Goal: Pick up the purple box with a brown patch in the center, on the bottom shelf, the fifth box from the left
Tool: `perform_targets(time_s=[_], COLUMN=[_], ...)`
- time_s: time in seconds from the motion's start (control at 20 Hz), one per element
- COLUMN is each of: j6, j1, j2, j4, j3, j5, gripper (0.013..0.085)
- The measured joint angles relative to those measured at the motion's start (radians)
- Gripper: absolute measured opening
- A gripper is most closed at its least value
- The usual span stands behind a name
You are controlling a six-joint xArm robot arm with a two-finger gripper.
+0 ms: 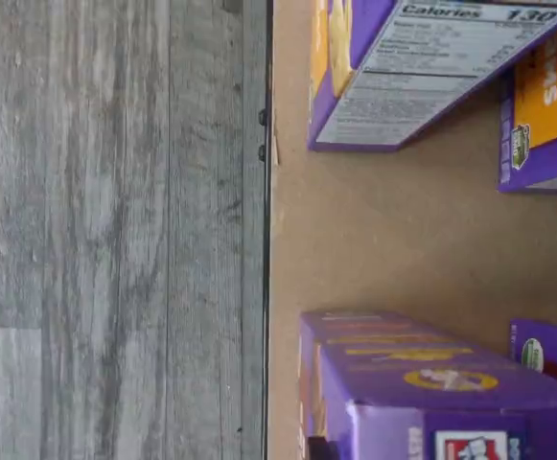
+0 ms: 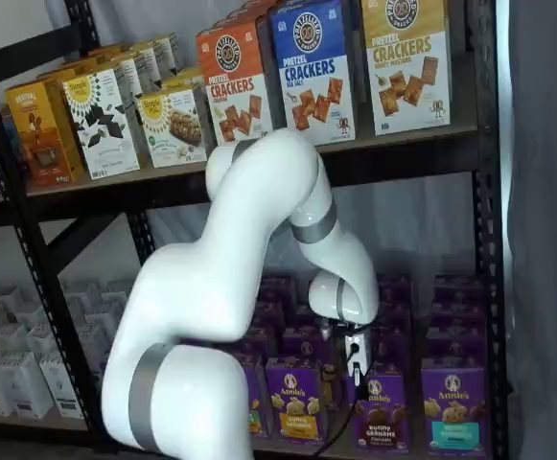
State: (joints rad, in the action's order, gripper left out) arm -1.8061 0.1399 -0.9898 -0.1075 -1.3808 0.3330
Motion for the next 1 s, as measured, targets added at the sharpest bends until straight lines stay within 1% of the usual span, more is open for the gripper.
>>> perform_targets(time_s=[0.05,0.15,0.45,0.65,0.7,0.75,0.9,1.0], j6=[0.000,-0.007,-0.004,-0.032,-0.028,-0.016,0.031,0.051], j1=[0.000,-0.002,-0.007,-0.024,-0.030,-0.035,-0.045,-0.049], j2=[0.001,0.003,0.016,0.058,0.075,0.091,0.144,0.189], j4=[-0.001,-0.010,-0.012,-0.058,-0.060,-0.054,-0.013,0.006], j3=[0.001,0.004,0.025,0.084,0.107,0.131,0.204,0.263], j5=[0.003,0.004,0.007,0.001,-0.007,-0.014,-0.033,-0.044], gripper=[0.0370,0.0290,0.0290,0.0290,0.0290,0.0290,0.0290,0.0290])
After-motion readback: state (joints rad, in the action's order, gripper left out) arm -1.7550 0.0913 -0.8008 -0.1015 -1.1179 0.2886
